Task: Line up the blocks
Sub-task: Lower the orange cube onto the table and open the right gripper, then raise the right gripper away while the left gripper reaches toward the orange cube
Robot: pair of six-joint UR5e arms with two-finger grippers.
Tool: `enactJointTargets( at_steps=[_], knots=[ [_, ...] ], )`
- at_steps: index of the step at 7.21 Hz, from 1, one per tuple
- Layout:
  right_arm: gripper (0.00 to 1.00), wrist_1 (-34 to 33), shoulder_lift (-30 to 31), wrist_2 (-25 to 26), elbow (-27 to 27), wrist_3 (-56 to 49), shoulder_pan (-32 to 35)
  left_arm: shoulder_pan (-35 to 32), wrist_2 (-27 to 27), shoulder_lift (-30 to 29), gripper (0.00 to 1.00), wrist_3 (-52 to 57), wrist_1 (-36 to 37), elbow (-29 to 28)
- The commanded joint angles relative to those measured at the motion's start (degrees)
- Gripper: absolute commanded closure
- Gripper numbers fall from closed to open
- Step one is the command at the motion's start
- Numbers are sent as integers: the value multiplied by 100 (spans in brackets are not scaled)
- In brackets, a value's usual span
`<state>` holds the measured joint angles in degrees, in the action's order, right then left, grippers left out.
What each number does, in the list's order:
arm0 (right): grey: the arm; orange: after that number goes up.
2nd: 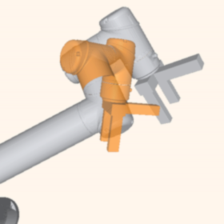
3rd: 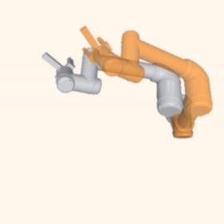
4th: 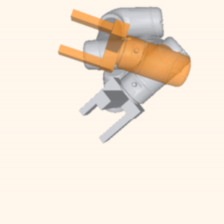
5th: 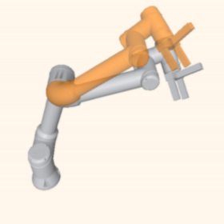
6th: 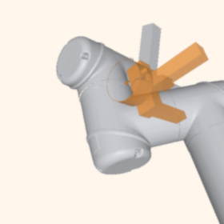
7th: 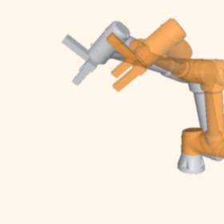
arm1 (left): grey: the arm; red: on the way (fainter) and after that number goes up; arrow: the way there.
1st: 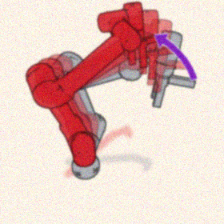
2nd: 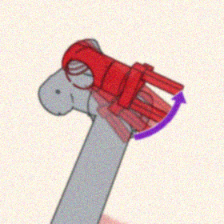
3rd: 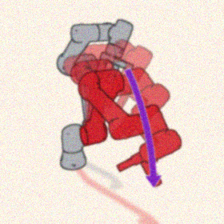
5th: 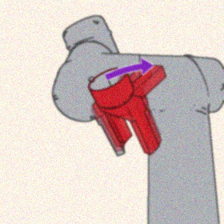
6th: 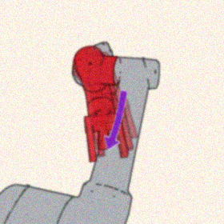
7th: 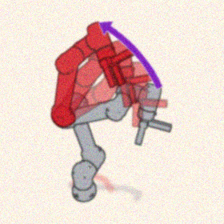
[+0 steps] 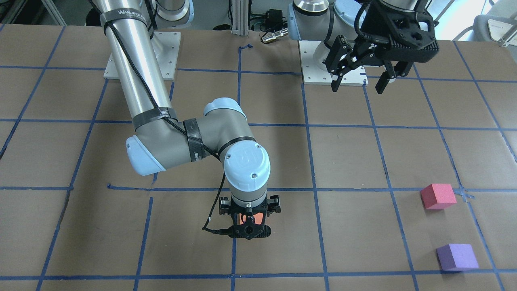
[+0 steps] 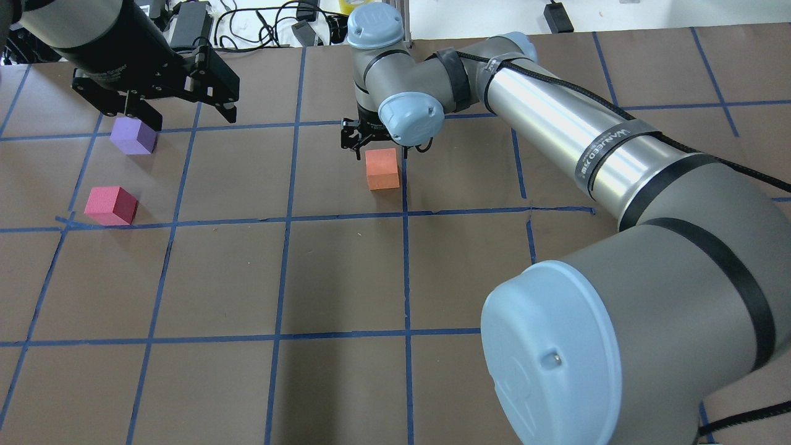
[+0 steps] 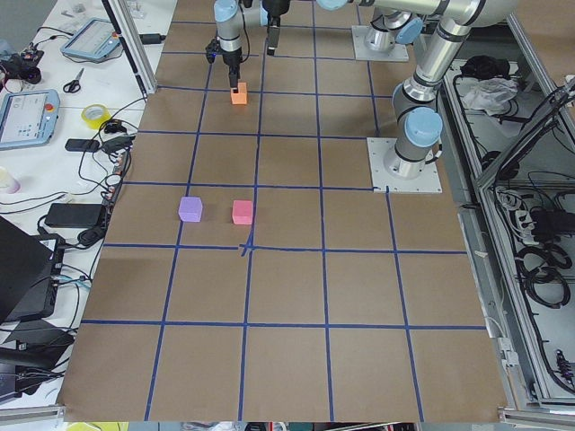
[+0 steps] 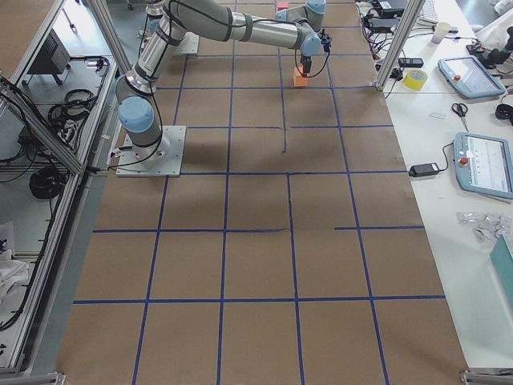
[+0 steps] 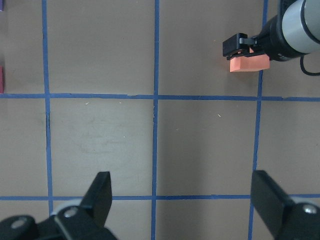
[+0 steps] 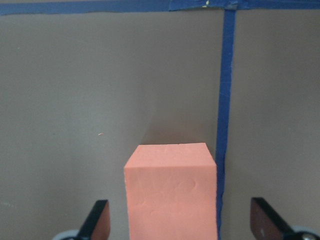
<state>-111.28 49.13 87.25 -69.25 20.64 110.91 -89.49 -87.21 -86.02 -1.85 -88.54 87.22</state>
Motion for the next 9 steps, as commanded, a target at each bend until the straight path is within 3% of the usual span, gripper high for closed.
enactJointTargets(
  at_steps=[1, 3, 7, 9],
  knots=[
    [0, 465, 560, 20, -88, -104, -253, -7, 12, -20, 0, 0, -5, 6],
    [0, 1280, 1149, 20, -150, -1117, -726, -34, 20, -178, 0, 18, 55, 145],
    [0, 1468, 3151, 46, -1456, -1449, -1228, -7, 29, -582, 0, -26, 363, 891],
    [0, 1564, 3619, 37, -1784, -1895, -1536, -16, 20, -924, 0, -61, 846, 1034]
  ],
)
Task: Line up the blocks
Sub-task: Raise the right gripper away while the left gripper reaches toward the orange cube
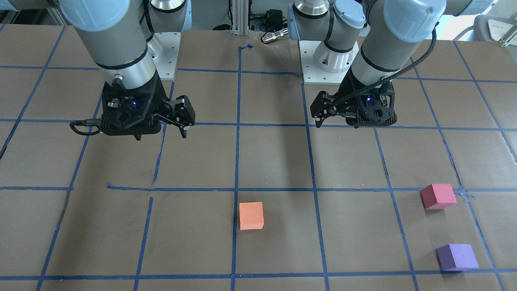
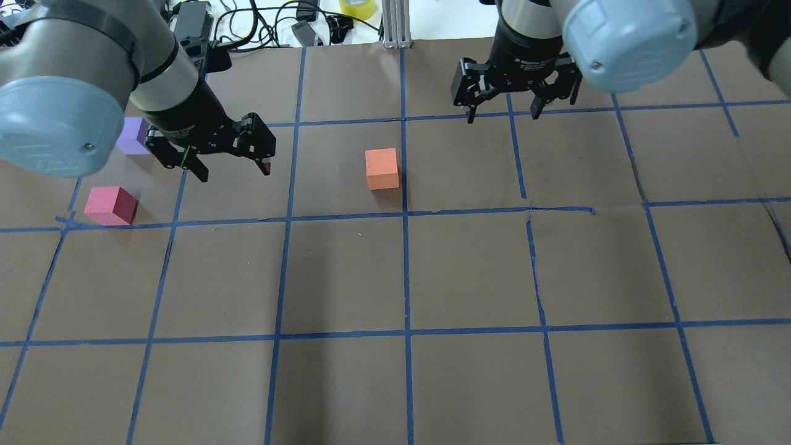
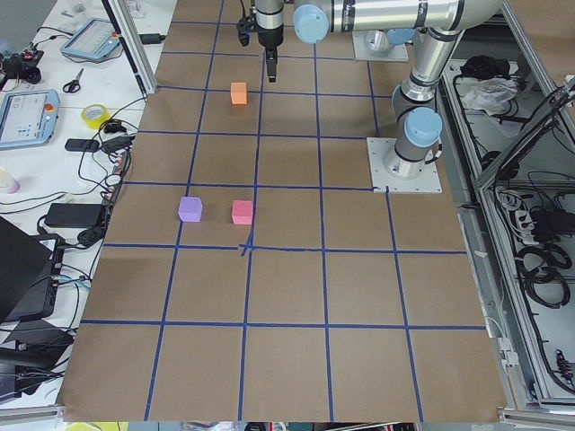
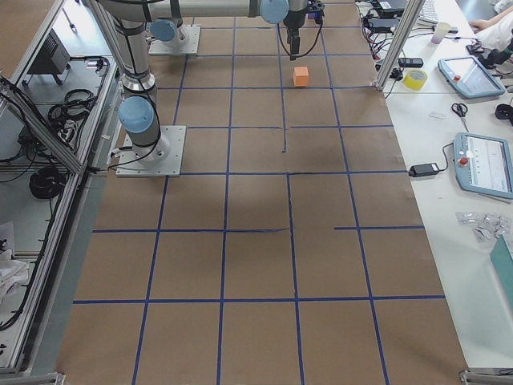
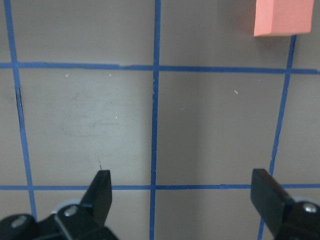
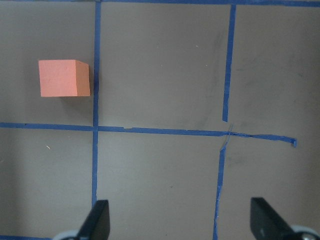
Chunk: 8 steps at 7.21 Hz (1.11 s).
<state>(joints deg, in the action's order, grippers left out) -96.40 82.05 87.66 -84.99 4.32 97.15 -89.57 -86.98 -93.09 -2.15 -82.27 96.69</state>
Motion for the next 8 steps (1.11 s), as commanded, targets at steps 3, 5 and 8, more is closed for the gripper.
enactJointTargets(
  at_steps=[3, 5, 8],
  knots=[
    [0, 490, 628, 469, -219, -606, -161, -322, -178, -1007, 0, -75, 1422, -18],
    [0, 569, 628, 472, -351, -722, -257, -753, -514, -1700, 0, -790, 2265, -368],
    [1, 684, 636, 375, -526, -1258, -1057, -1325, -400, -2606, 0, -1497, 2827, -993]
  ],
)
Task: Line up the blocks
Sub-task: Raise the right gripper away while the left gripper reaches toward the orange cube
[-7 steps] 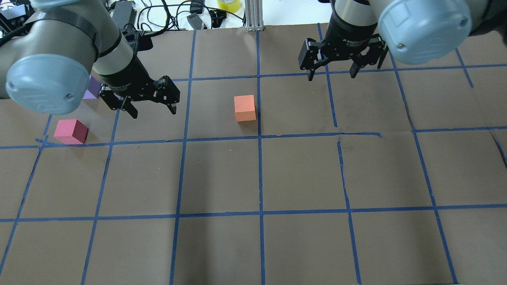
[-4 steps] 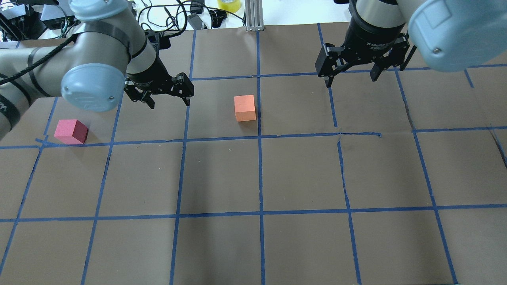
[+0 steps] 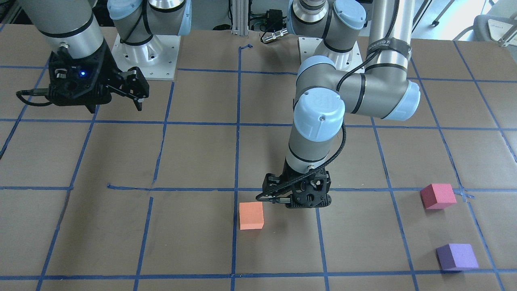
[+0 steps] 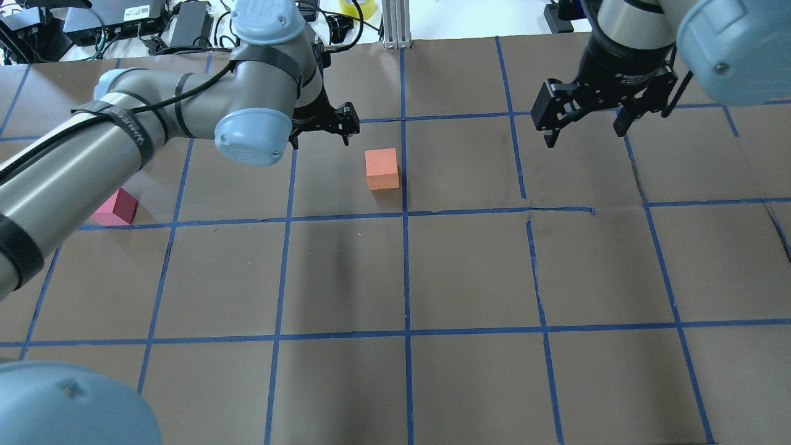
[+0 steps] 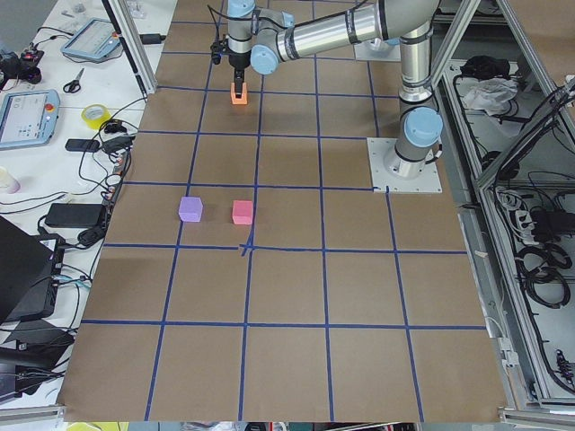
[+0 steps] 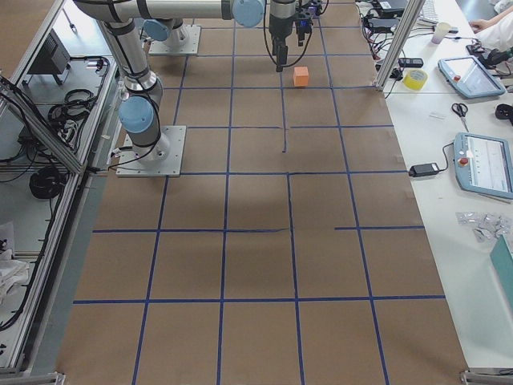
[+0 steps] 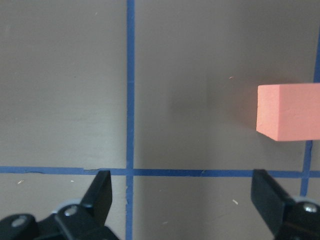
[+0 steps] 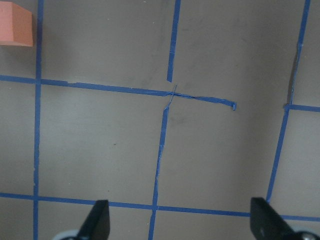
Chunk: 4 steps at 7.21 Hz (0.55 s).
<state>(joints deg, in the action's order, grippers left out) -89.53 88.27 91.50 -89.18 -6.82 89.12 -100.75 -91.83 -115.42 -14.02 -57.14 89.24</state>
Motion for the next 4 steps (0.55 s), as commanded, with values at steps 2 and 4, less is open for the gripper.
enactJointTargets(
  at_steps=[2, 4],
  knots=[
    [0, -38, 50, -18, -108, 554, -219, -366, 87, -743, 0, -312, 344, -337],
    [0, -47, 182, -18, -108, 823, -202, -428, 69, -493, 0, -93, 309, -346]
  ],
)
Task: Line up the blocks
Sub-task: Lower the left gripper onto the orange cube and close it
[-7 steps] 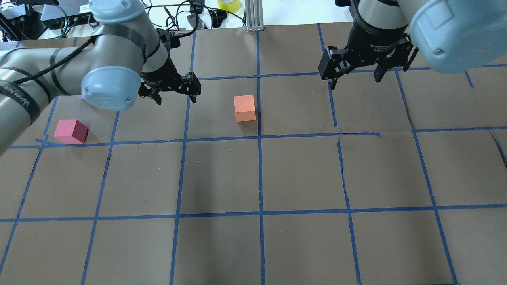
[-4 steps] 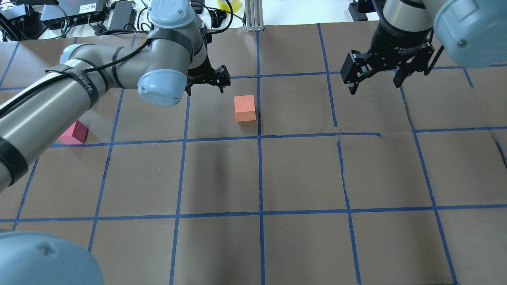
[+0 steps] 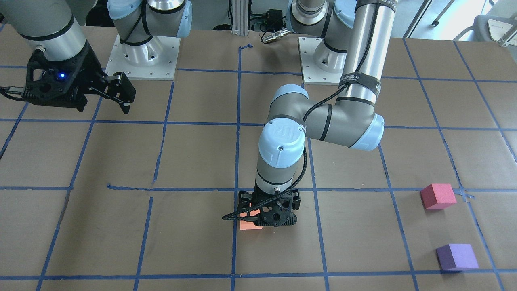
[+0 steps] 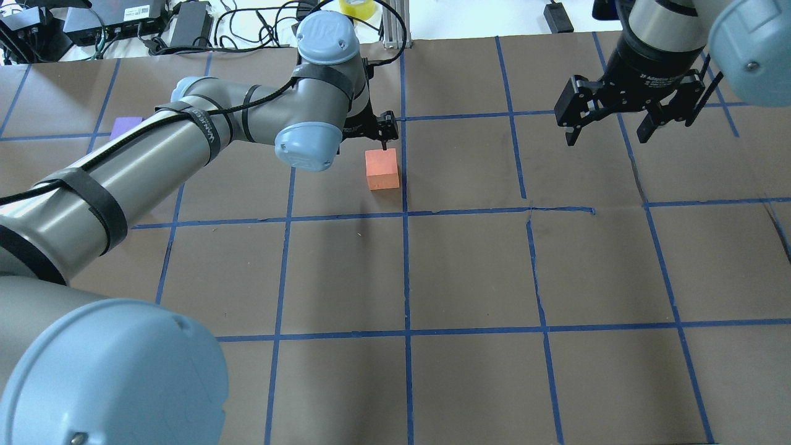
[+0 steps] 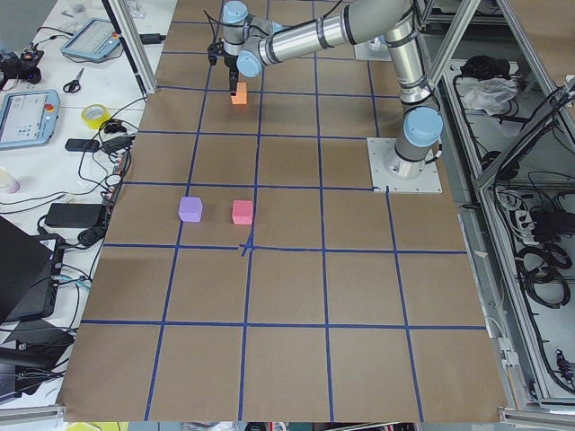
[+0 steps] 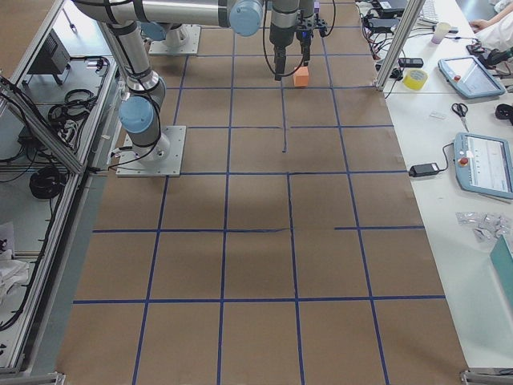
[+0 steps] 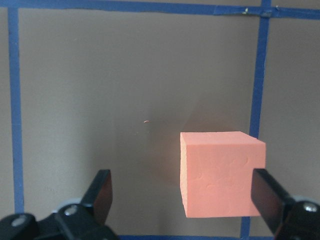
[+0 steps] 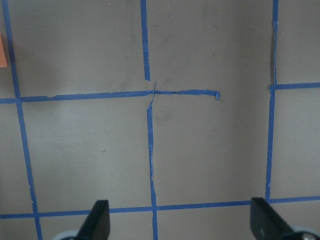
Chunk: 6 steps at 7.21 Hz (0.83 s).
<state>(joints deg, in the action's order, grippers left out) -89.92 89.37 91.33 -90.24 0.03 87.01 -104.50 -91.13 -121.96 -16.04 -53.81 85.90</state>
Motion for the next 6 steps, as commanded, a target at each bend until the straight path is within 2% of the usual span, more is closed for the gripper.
enactJointTargets(
  at_steps=[1, 2, 4, 6],
  knots=[
    [0, 9, 220, 16, -11, 138, 18, -105, -53, 251, 0, 110, -59, -3],
    [0, 53, 273, -10, -2, 85, 44, -123, -71, 252, 0, 93, -24, -20],
    [0, 62, 283, -1, -2, 94, 368, -123, -54, -106, 0, 31, -7, 6],
    [0, 62, 274, 86, -2, 94, 378, -193, -28, -240, 0, -21, -6, -3]
  ],
)
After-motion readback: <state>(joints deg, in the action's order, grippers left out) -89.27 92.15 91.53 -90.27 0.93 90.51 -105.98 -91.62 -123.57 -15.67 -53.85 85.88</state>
